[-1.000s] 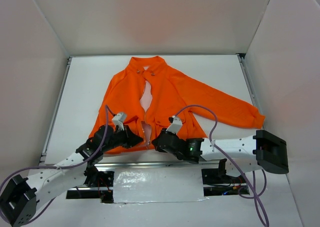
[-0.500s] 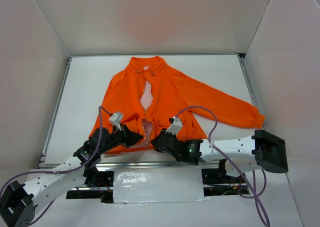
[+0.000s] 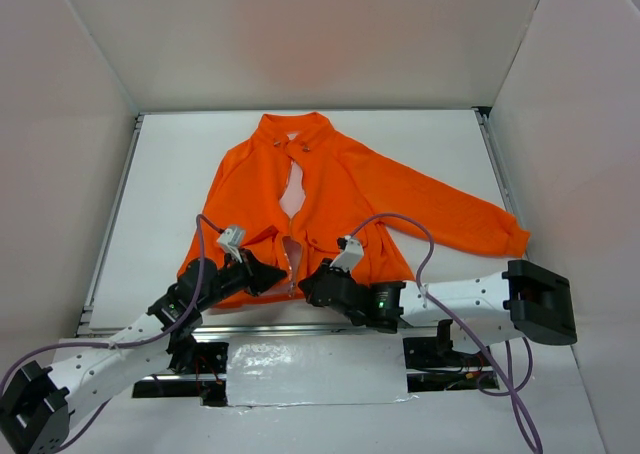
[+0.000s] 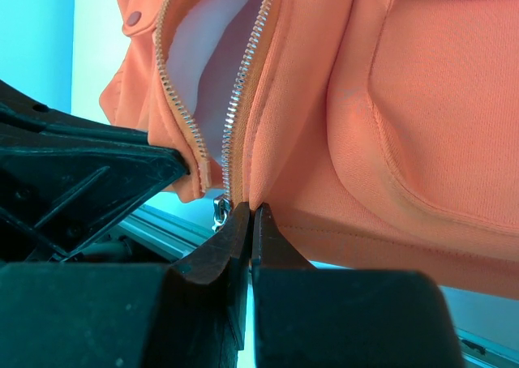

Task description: Zip up the jacket

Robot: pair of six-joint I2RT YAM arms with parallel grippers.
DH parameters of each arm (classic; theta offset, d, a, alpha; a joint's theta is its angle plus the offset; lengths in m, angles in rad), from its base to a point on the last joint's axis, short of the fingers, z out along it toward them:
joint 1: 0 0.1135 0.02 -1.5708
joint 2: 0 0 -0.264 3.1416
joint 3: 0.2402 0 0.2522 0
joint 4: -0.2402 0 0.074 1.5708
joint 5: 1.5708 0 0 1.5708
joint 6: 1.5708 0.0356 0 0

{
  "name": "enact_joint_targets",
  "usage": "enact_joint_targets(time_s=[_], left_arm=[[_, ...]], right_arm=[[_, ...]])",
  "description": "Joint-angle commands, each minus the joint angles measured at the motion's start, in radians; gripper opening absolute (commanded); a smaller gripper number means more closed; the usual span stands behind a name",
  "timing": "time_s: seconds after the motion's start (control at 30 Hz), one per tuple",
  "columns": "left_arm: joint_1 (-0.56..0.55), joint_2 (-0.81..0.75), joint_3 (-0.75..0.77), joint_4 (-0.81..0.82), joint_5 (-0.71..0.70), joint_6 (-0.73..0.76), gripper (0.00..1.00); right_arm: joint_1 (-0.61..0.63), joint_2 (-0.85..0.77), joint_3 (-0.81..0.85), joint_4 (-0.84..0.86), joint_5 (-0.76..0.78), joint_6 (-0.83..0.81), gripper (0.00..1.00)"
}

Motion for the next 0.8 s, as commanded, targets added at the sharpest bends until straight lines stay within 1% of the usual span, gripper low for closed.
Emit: enact_joint_targets(time_s=[0.0, 0.5, 0.6, 0.77], left_arm=[[-0.010, -0.011, 0.000, 0.091, -0.002, 0.004, 0.00], [-0.010, -0.033, -0.031, 0.114, -0.005, -0.013, 0.00], [-0.010, -0.036, -0.035, 0.118, -0.005, -0.016, 0.00], [-0.011, -0.033, -0.040, 0.136, 0.005, -0.029, 0.00]], right_arm=[[0.018, -0.032, -0.007, 0.057, 0.044, 0.006, 0.00], [0.025, -0.058, -0.025, 0.070, 0.078, 0.015, 0.00], [0.023, -0.072, -0.042, 0.093, 0.081, 0.009, 0.00], [0.023, -0.064, -0.030, 0.079, 0.084, 0.004, 0.00]])
